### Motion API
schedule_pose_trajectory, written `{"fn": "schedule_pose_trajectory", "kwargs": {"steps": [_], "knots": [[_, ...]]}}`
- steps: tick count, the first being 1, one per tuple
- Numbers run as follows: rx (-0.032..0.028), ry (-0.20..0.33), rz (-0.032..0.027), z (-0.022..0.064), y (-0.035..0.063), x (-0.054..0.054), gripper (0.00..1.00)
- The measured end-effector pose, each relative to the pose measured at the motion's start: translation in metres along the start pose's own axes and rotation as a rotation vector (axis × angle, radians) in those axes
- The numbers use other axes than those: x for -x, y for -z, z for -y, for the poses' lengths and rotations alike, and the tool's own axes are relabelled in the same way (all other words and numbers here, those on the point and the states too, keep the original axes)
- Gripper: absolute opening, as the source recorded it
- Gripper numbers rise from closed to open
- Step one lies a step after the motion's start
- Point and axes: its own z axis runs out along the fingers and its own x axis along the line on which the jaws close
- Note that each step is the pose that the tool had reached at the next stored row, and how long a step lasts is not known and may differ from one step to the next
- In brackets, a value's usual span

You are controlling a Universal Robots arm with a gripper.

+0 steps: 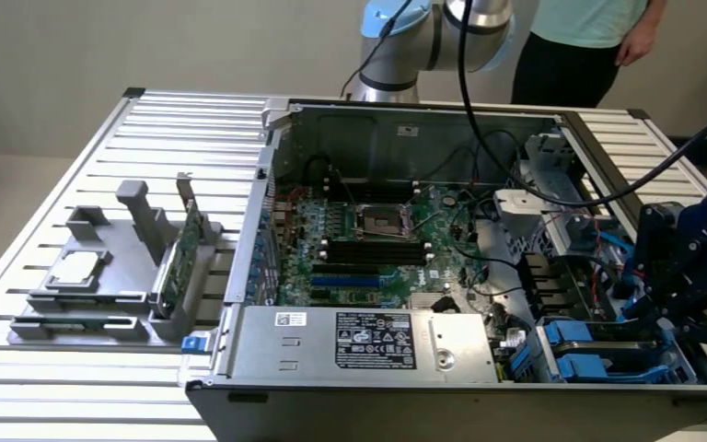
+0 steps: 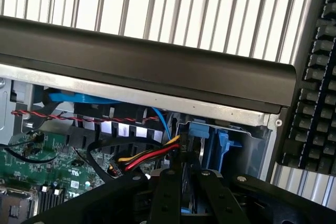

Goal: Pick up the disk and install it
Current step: 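Insert the first disk wire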

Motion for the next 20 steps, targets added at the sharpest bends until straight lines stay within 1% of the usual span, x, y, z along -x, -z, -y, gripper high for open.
{"fn": "schedule_pose_trajectory", "kwargs": {"steps": [5,11,16,18,20], "knots": [[-0.0014,0.000,-0.0009,0.0019,0.0009,0.000,0.16],[-0.0066,-0.001,-0.0020,0.0094,0.0032,-0.002,0.16],[-0.0079,-0.025,-0.0026,0.0108,0.0031,-0.003,0.16],[-0.0107,-0.043,-0.0032,0.0110,0.0031,-0.003,0.16],[-0.0158,-0.064,-0.0043,0.0109,0.0028,-0.003,0.16]]}}
